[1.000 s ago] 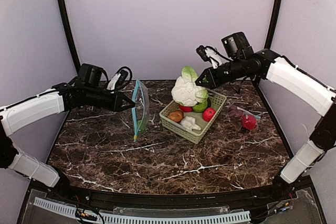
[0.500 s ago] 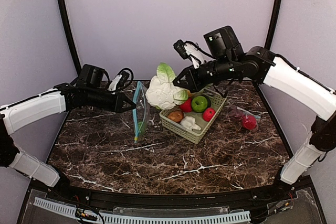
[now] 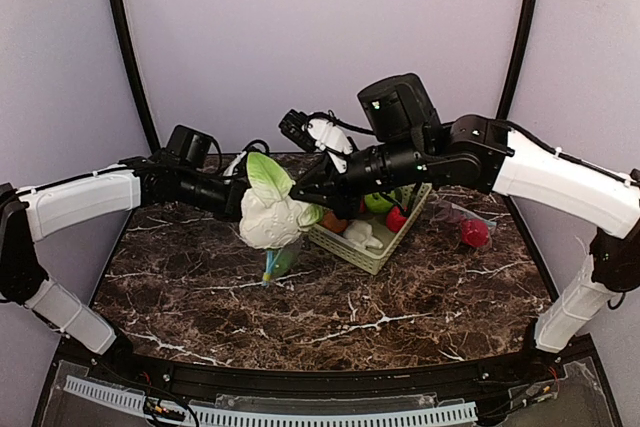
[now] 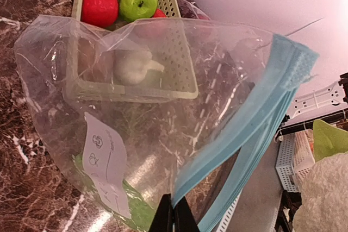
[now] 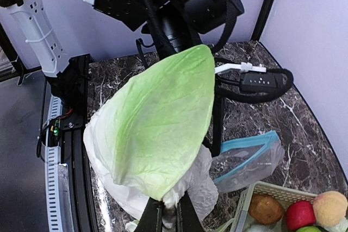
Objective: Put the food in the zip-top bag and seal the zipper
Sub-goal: Place the fake vegetable in the zipper food storage bag.
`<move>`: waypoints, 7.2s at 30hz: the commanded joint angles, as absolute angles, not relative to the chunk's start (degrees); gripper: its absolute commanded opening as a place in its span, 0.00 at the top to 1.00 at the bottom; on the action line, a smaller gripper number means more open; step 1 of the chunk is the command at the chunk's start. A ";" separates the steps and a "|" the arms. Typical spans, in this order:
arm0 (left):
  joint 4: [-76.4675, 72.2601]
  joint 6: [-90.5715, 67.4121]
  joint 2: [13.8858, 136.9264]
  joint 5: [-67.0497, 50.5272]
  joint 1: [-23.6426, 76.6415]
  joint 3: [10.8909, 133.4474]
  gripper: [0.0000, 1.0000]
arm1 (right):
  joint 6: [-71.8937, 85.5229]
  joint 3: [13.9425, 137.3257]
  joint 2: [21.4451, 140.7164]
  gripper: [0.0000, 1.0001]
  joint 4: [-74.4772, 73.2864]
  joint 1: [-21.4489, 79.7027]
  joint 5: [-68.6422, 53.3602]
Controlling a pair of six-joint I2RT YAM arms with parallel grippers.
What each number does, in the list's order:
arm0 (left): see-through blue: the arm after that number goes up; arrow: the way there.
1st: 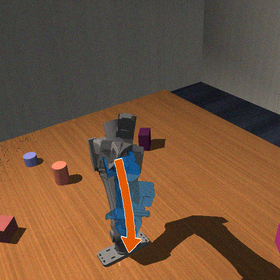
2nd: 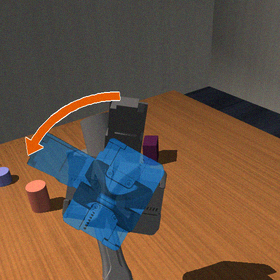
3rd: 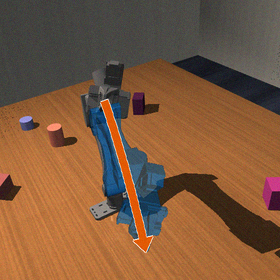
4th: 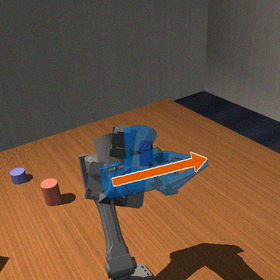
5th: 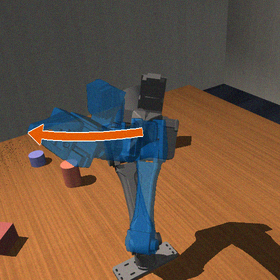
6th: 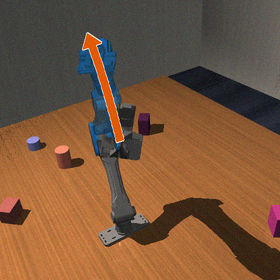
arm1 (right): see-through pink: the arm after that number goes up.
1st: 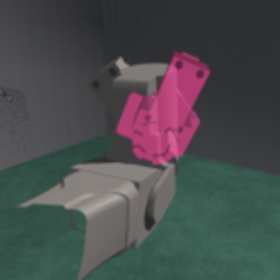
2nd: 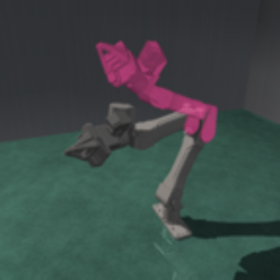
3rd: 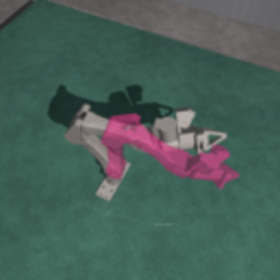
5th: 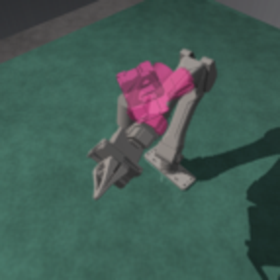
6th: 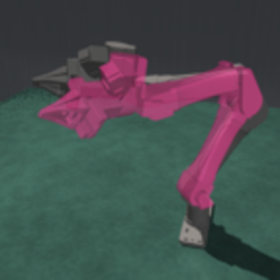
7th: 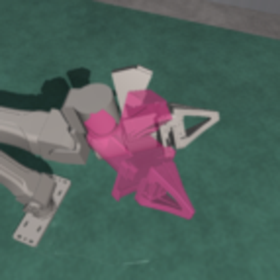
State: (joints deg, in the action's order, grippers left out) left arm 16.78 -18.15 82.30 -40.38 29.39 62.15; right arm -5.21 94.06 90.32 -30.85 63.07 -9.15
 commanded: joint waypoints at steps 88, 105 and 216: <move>4.10 -25.75 83.24 -60.70 30.15 57.94 0.99 | -17.97 93.52 109.96 1.00 -30.67 60.20 4.96; 1.67 -26.48 79.92 -58.12 30.05 58.08 0.99 | -13.79 95.47 111.86 1.00 -33.84 58.06 7.96; -12.89 -38.07 80.42 -57.73 32.65 56.23 0.99 | -3.94 92.12 102.03 1.00 -32.50 43.37 -25.15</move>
State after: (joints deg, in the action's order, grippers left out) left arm -22.94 -46.78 84.33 -60.27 34.04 54.26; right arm -5.54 90.83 104.88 -29.08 44.01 -29.87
